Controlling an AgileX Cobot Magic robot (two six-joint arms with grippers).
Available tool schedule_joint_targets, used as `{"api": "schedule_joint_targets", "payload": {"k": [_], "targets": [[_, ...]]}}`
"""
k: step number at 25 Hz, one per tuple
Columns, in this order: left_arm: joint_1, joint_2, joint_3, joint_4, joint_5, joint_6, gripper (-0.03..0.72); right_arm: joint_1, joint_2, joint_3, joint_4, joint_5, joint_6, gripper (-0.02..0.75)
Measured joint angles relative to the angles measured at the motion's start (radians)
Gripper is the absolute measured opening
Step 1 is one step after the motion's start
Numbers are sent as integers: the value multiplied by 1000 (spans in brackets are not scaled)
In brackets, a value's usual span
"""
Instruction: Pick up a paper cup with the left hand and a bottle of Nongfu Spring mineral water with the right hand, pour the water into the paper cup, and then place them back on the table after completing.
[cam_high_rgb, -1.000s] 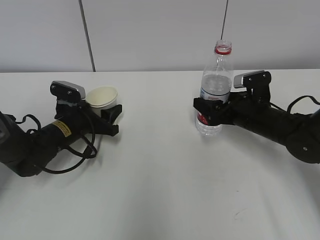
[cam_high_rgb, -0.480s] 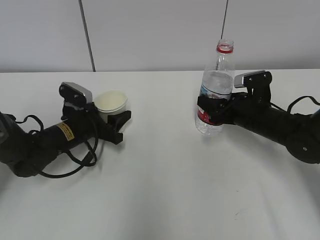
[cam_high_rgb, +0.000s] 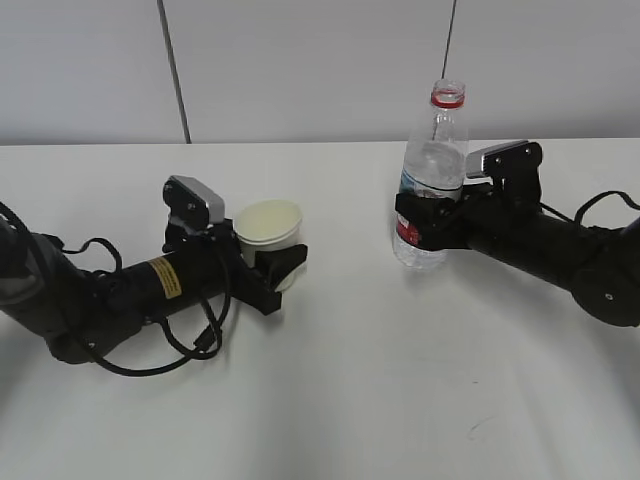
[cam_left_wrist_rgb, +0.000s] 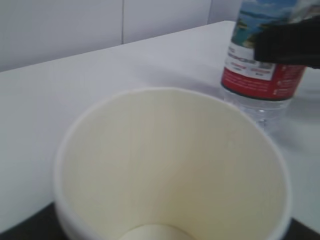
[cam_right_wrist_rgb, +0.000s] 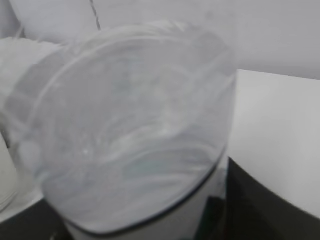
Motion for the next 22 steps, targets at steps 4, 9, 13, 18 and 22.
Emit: {"api": "schedule_joint_targets", "payload": {"k": [4,9,13,18,22], "targets": [[-44,0,0,2,2,-1,413,2,-21,0,-11,46,-19,424],[-73,-5,0,5,13,-4,412,2,-51,0,-44,99,-61,422],[-88,-17,0,7,17,-30,412,2,-68,0,-57,127,-141,421],[-118,-37,0,25,18,-45,411,2,-102,2,-64,192,-270,421],[-140,-50,0,35,18,-60,410,2,-123,2,-65,224,-373,421]]}}
